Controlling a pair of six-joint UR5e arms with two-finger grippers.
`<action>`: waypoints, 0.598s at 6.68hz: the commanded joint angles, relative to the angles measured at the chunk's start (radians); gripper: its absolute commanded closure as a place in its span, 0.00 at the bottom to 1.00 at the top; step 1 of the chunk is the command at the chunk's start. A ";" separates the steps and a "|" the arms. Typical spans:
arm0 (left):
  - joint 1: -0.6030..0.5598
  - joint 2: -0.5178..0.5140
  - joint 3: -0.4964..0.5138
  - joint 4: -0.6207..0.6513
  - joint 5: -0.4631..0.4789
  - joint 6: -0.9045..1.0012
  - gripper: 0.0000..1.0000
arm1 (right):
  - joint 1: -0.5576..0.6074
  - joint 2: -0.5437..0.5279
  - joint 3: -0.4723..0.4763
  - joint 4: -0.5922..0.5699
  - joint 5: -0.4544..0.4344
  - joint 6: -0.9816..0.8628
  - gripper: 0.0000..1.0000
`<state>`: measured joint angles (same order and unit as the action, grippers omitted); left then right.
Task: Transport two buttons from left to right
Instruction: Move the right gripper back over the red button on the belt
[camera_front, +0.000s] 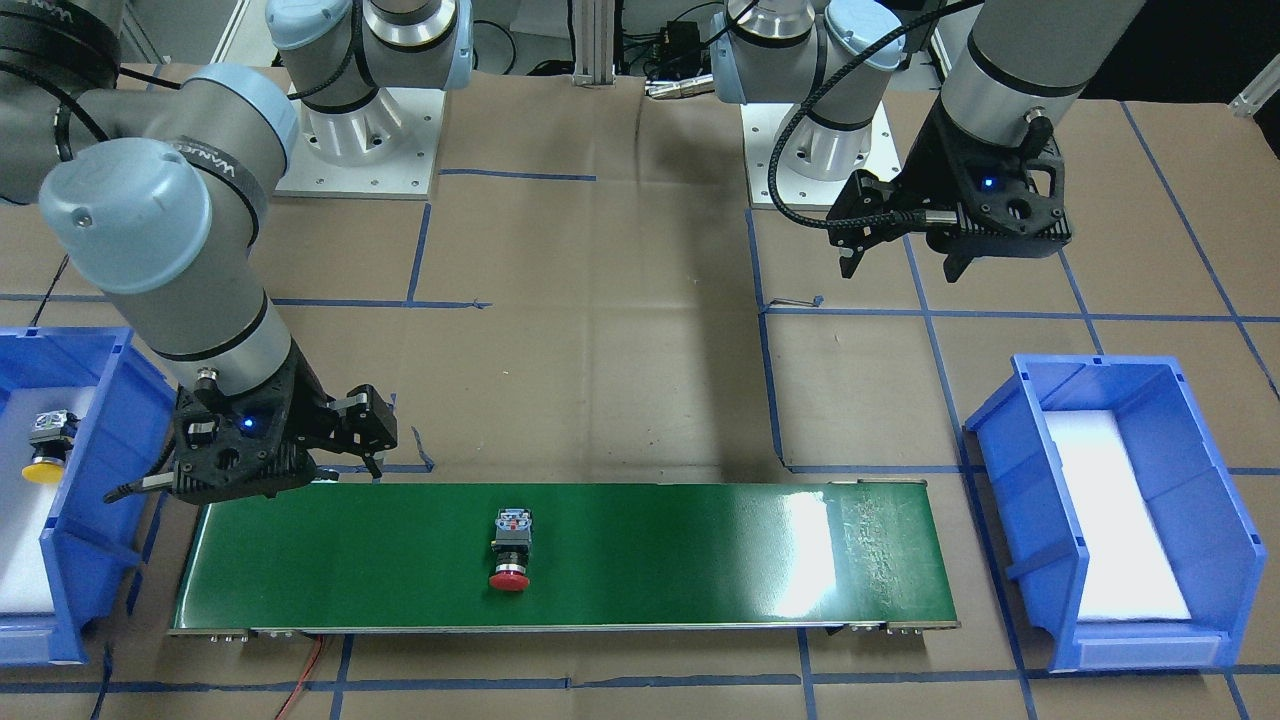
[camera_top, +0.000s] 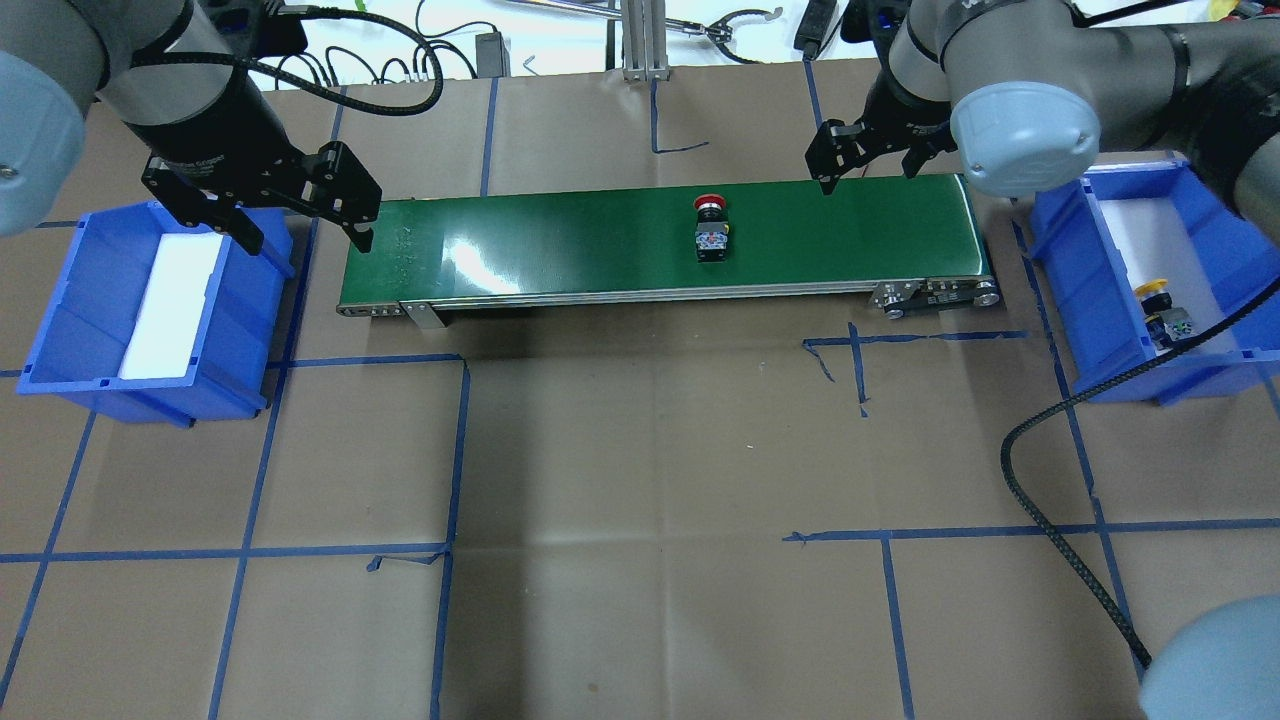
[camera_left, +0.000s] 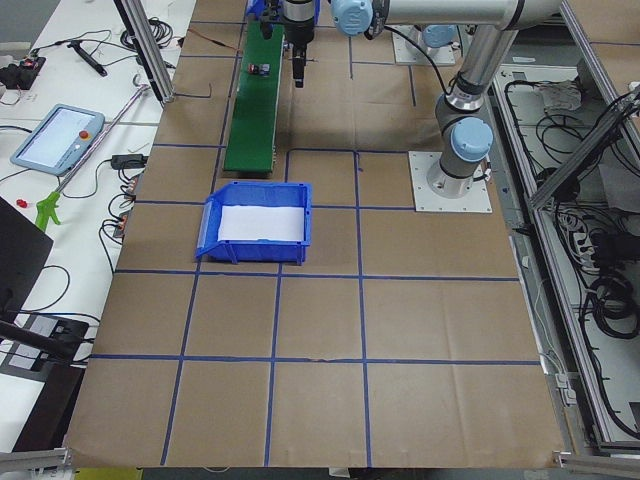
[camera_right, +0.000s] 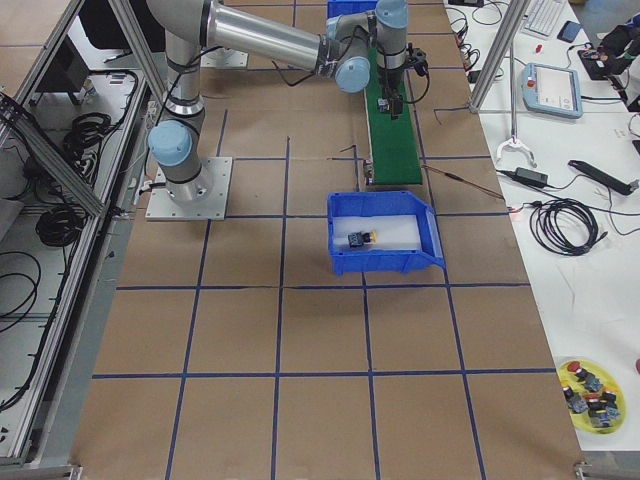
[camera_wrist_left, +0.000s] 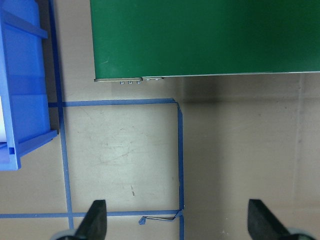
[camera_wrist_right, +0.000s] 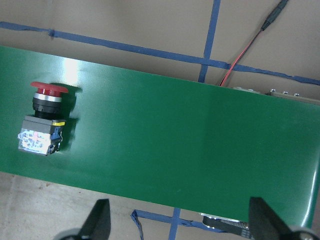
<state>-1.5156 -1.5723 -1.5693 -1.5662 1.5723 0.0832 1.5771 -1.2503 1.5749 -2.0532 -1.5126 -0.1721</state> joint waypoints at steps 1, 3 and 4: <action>0.000 0.000 0.000 0.000 0.000 0.001 0.00 | 0.050 0.064 -0.019 -0.060 -0.001 0.095 0.04; 0.000 0.000 0.000 0.000 0.000 0.001 0.00 | 0.069 0.109 -0.024 -0.062 0.000 0.225 0.04; 0.000 0.000 0.000 0.002 0.000 0.001 0.00 | 0.070 0.126 -0.036 -0.062 -0.001 0.238 0.04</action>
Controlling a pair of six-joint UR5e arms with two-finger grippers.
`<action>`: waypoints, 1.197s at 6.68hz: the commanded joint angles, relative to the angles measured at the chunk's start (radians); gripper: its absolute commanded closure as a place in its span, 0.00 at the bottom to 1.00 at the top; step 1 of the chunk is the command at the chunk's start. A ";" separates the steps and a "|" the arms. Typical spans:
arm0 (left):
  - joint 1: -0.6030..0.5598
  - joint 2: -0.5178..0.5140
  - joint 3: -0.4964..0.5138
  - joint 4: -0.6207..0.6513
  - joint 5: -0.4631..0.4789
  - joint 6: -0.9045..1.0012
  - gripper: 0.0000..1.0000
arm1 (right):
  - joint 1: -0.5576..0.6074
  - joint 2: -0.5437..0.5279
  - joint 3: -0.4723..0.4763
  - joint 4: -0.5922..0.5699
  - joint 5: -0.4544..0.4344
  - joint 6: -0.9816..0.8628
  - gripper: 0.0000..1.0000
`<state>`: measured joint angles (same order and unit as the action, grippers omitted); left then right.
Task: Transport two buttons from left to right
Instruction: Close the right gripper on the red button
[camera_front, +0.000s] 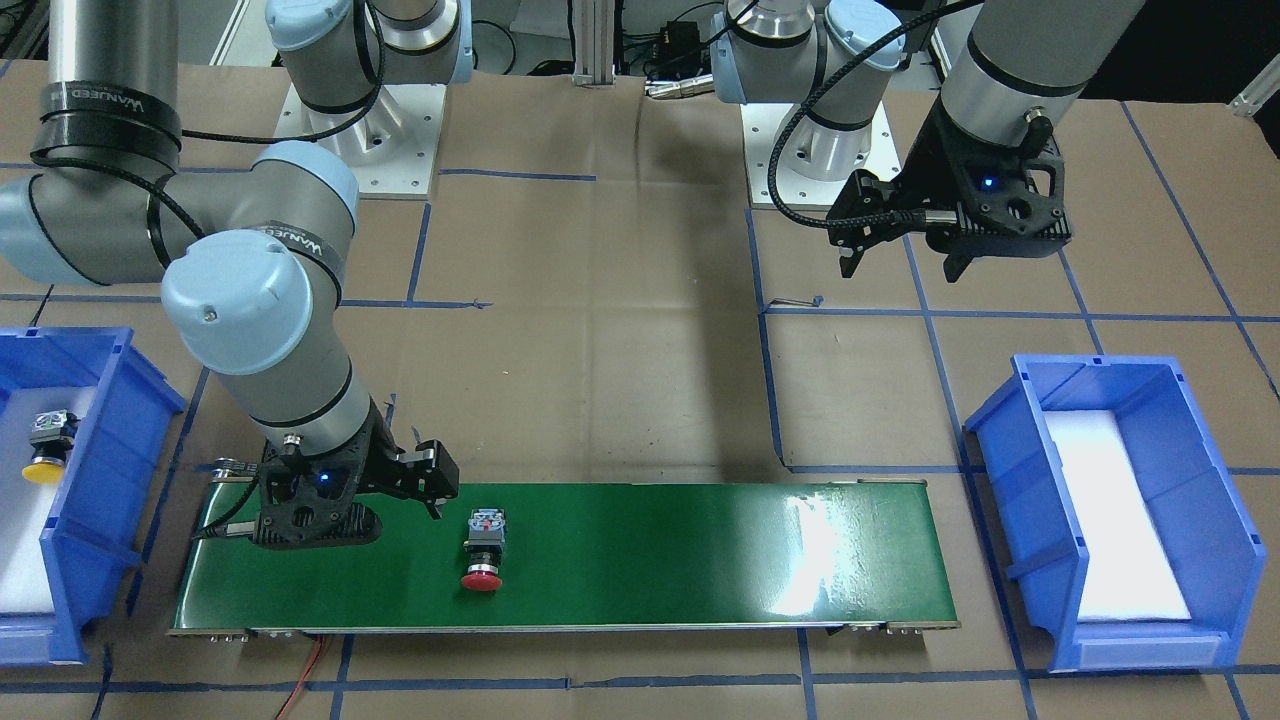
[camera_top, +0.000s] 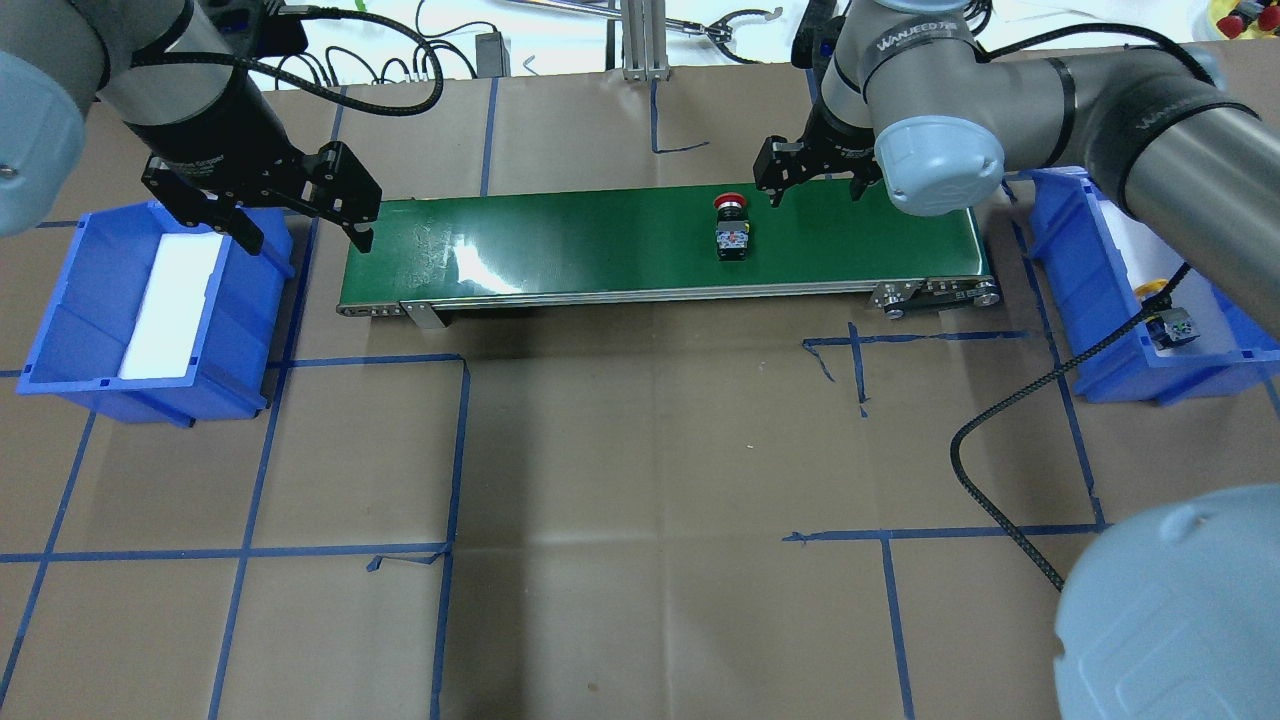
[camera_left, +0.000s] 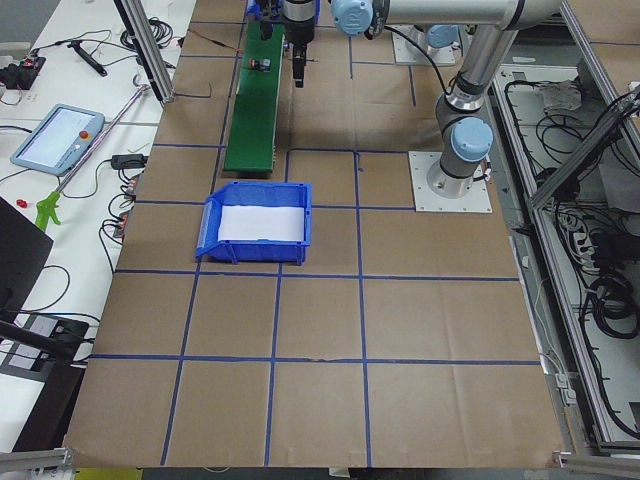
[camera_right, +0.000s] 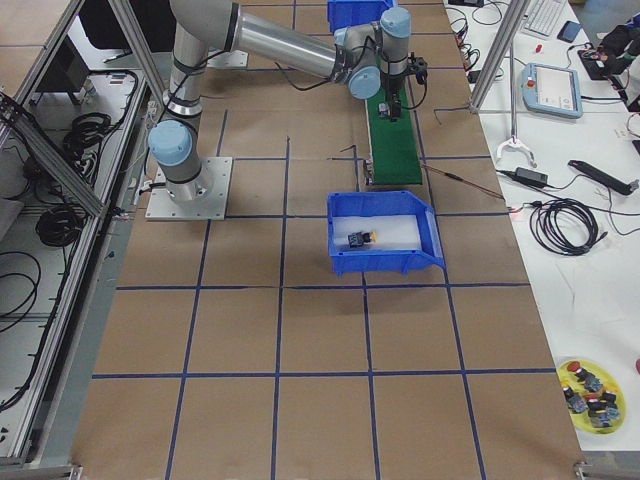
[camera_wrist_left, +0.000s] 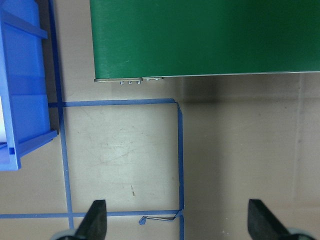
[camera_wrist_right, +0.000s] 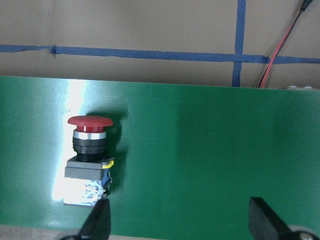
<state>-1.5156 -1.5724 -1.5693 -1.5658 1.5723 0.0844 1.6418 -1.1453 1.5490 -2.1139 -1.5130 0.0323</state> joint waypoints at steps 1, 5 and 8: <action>0.000 -0.001 0.000 0.001 0.000 0.000 0.00 | 0.007 0.041 -0.038 0.003 -0.003 0.091 0.04; 0.000 -0.002 0.000 0.001 0.000 0.000 0.00 | 0.042 0.093 -0.050 0.003 -0.001 0.169 0.04; 0.000 -0.002 0.000 0.001 0.000 0.000 0.00 | 0.029 0.108 -0.035 0.015 -0.013 0.160 0.31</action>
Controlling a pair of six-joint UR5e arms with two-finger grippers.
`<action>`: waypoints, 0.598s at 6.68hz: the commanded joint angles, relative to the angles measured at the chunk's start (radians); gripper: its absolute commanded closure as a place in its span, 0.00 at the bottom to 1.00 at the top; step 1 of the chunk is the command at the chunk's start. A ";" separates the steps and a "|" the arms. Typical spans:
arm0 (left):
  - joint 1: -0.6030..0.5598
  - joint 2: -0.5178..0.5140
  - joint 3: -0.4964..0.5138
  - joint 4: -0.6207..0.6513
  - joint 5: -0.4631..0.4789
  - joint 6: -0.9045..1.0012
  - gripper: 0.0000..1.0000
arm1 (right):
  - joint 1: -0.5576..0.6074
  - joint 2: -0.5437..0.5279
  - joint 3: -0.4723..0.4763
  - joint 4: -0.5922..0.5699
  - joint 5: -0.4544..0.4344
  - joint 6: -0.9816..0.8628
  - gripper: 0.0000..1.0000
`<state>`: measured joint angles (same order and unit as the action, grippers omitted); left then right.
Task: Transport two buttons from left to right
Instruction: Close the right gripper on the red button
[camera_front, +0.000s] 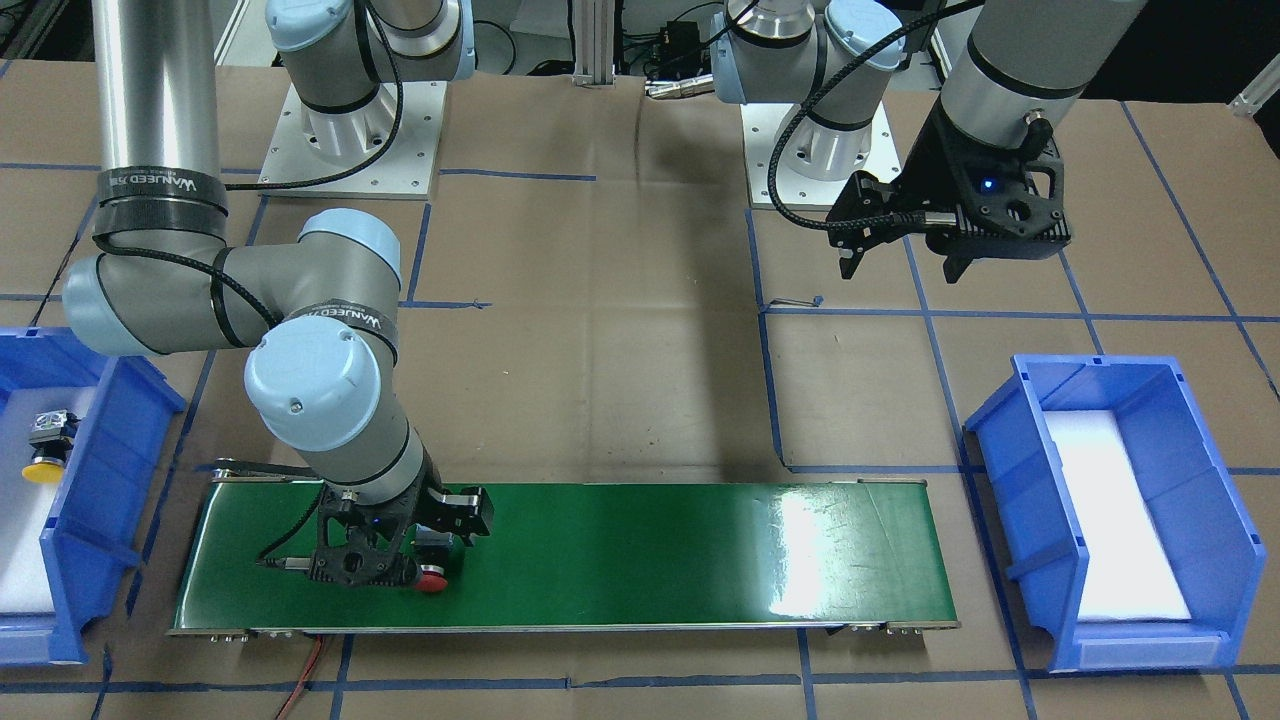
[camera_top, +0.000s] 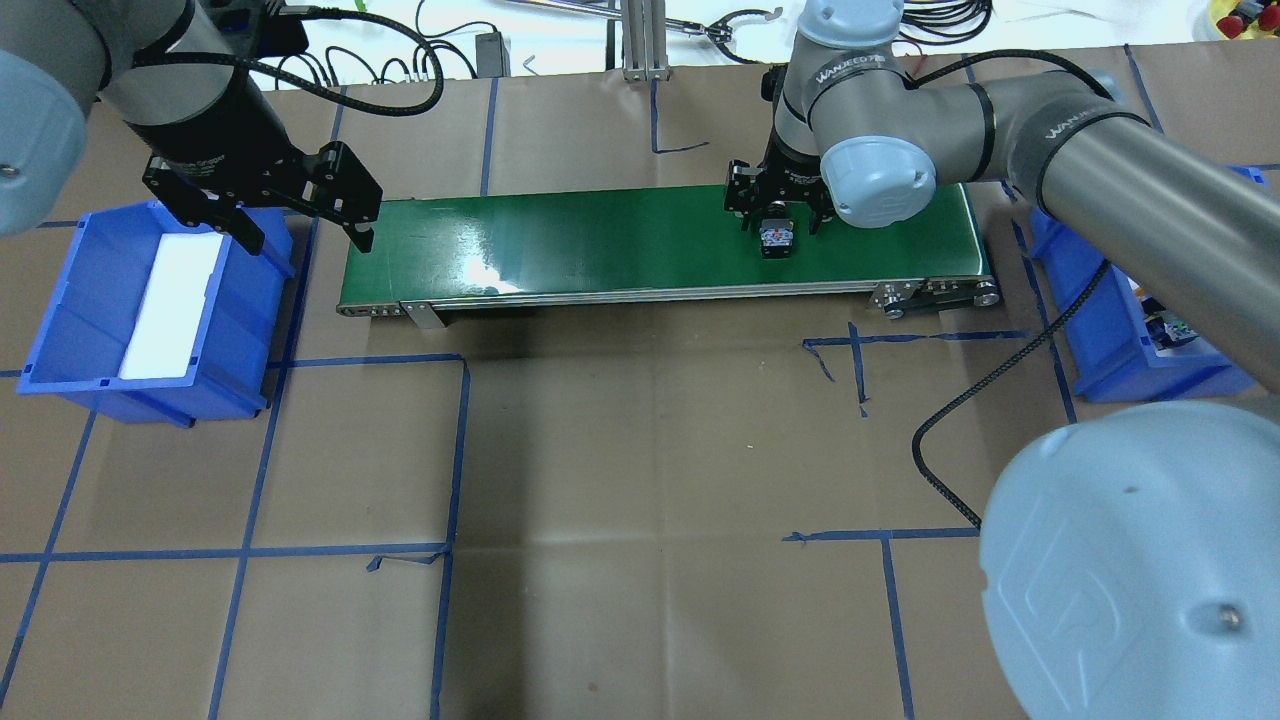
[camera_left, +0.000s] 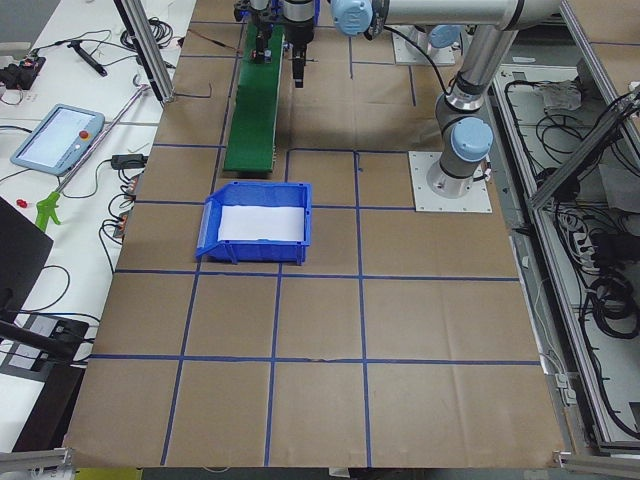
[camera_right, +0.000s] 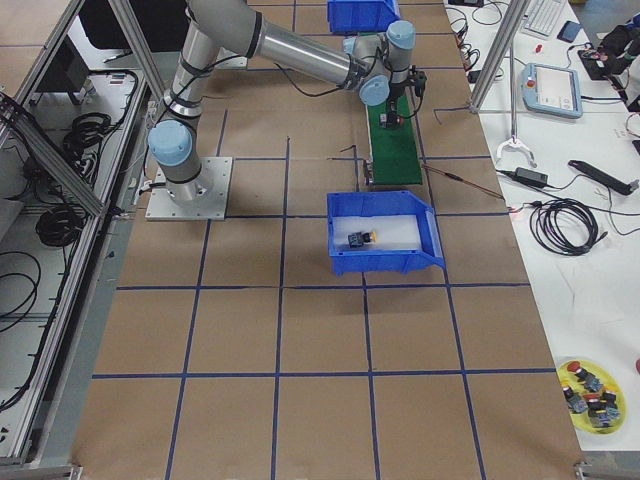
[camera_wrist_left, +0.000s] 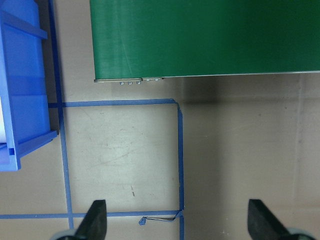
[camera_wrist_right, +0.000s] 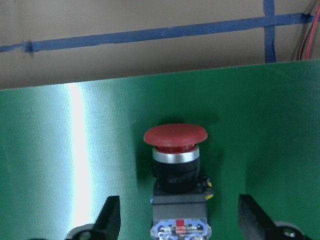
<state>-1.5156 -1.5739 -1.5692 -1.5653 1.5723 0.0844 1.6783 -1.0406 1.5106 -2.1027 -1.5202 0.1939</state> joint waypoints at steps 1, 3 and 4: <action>0.000 0.000 0.000 0.001 0.000 0.000 0.00 | -0.015 0.008 0.002 0.006 0.000 -0.004 0.38; 0.000 0.000 0.000 0.001 0.000 0.000 0.00 | -0.026 0.011 -0.009 0.009 -0.009 -0.054 0.91; 0.000 0.000 0.000 0.001 0.000 0.000 0.00 | -0.041 0.004 -0.019 0.027 -0.015 -0.082 0.97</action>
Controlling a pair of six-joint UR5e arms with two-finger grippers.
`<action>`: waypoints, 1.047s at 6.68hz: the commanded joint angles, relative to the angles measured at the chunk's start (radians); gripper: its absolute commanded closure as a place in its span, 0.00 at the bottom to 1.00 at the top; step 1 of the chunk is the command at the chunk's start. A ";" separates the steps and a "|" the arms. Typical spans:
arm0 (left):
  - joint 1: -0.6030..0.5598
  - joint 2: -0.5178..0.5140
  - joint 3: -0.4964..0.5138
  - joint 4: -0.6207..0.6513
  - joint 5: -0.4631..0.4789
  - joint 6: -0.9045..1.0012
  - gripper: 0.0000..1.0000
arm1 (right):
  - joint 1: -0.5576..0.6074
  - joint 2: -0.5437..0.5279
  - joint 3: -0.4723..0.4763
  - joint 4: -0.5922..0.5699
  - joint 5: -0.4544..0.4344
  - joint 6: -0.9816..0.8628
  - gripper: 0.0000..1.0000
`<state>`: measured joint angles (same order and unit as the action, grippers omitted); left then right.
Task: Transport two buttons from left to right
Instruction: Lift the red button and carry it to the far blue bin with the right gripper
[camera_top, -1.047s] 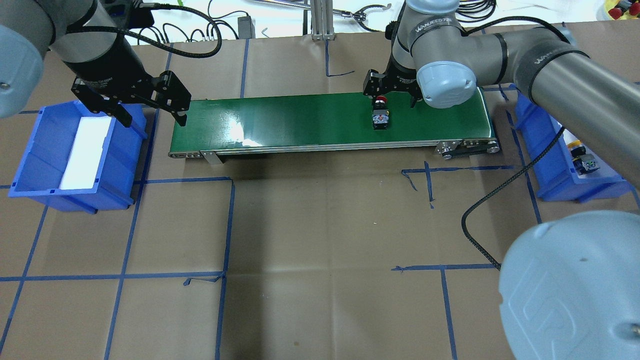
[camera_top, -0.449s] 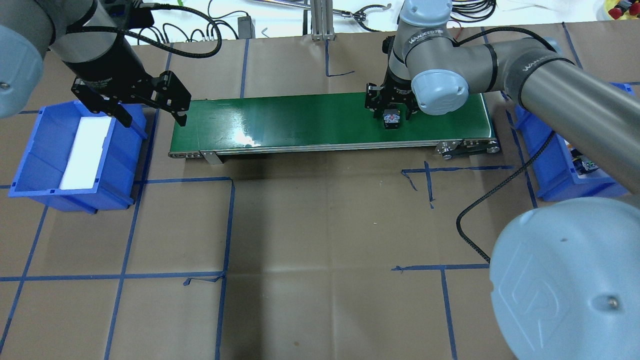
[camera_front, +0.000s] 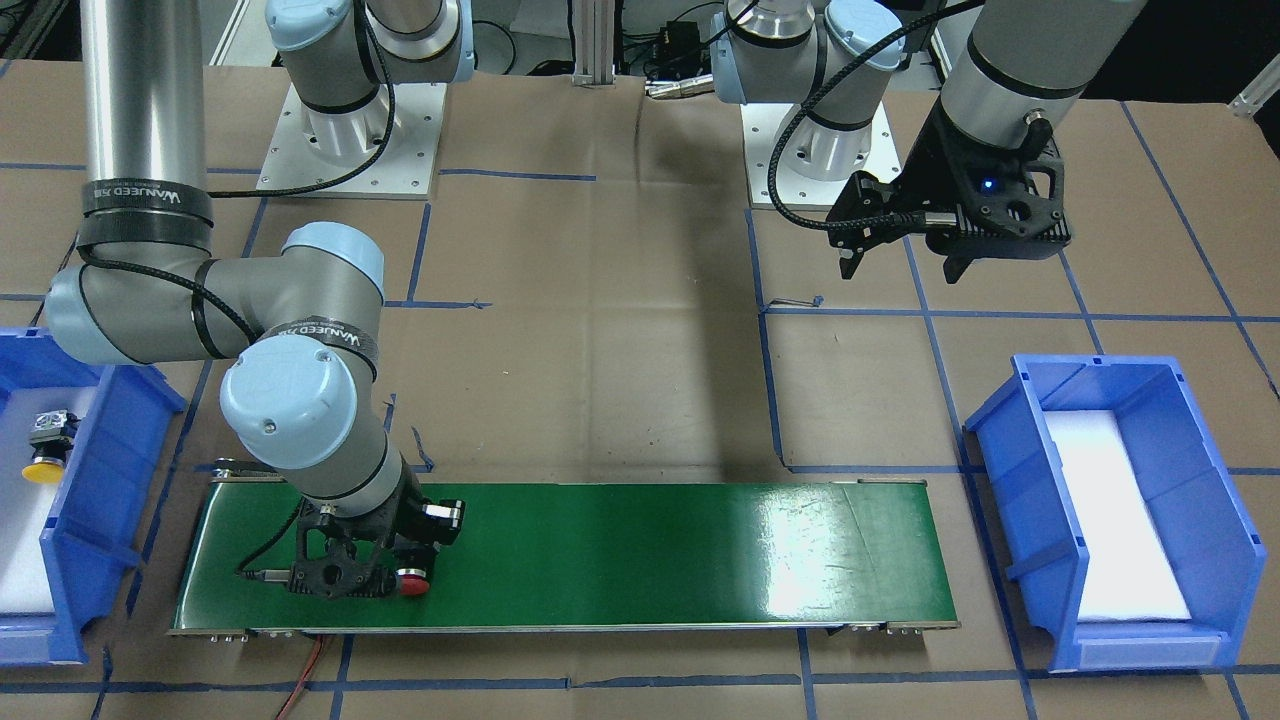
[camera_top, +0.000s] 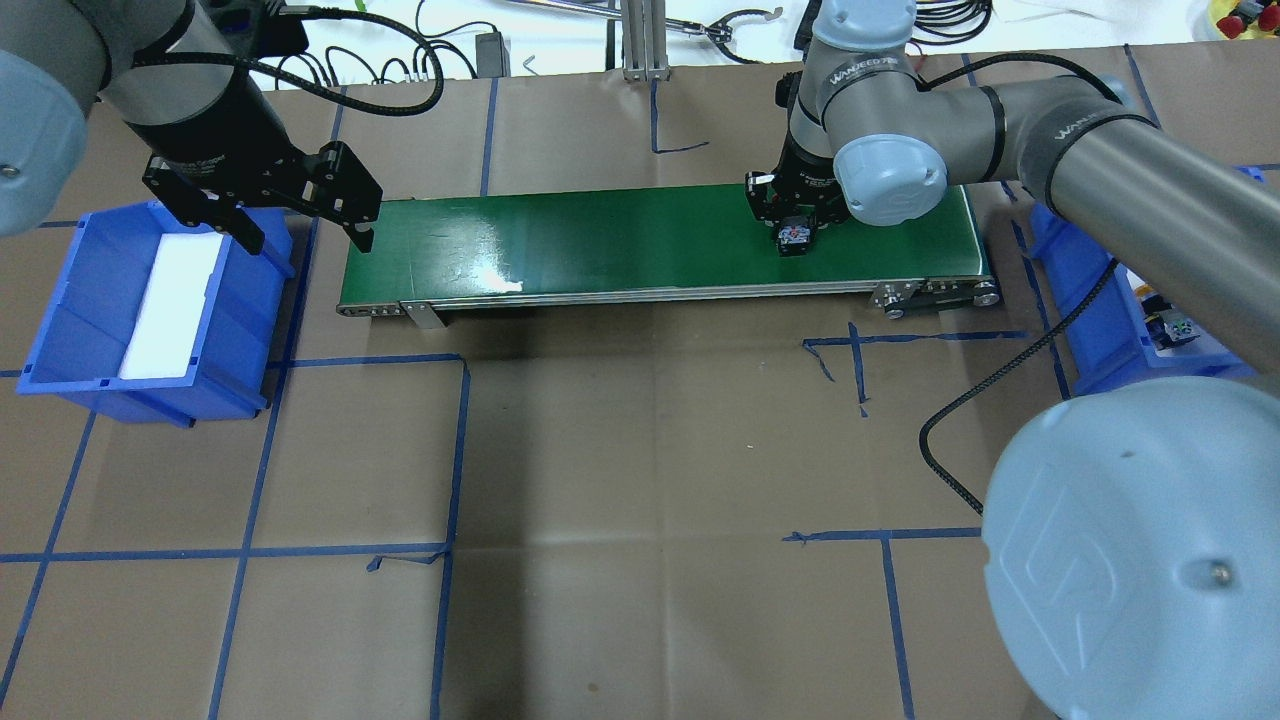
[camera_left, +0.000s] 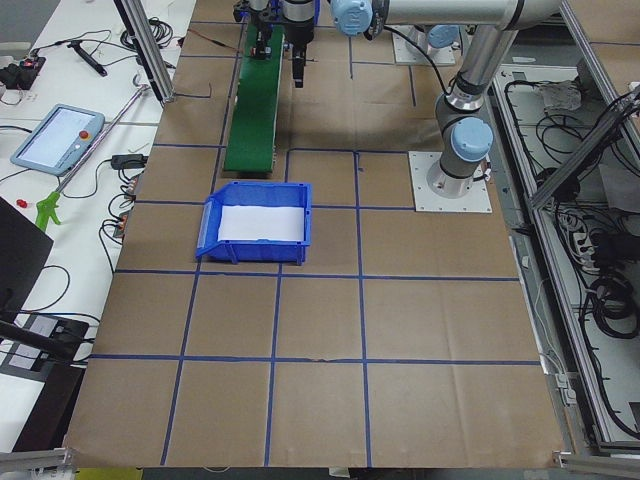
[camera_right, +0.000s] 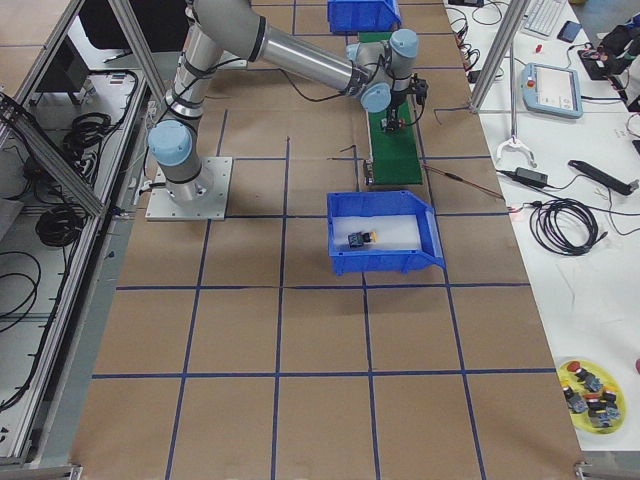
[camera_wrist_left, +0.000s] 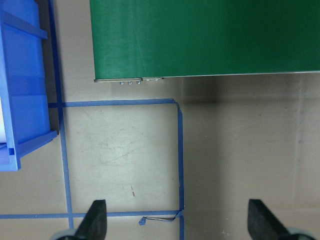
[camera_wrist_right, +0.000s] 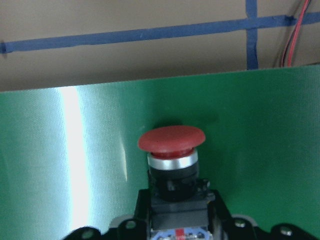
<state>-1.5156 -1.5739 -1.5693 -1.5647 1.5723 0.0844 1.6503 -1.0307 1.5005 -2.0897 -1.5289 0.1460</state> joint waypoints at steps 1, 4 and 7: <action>0.000 0.000 -0.002 -0.002 -0.002 0.000 0.00 | -0.041 -0.037 -0.055 0.073 -0.034 -0.073 0.98; 0.000 0.000 0.000 0.000 0.000 0.000 0.00 | -0.237 -0.188 -0.097 0.262 -0.051 -0.331 0.98; 0.000 0.002 0.000 0.000 -0.002 -0.002 0.00 | -0.475 -0.253 -0.052 0.269 -0.033 -0.543 0.98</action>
<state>-1.5156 -1.5733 -1.5694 -1.5646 1.5709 0.0840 1.2524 -1.2734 1.4416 -1.8193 -1.5660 -0.3274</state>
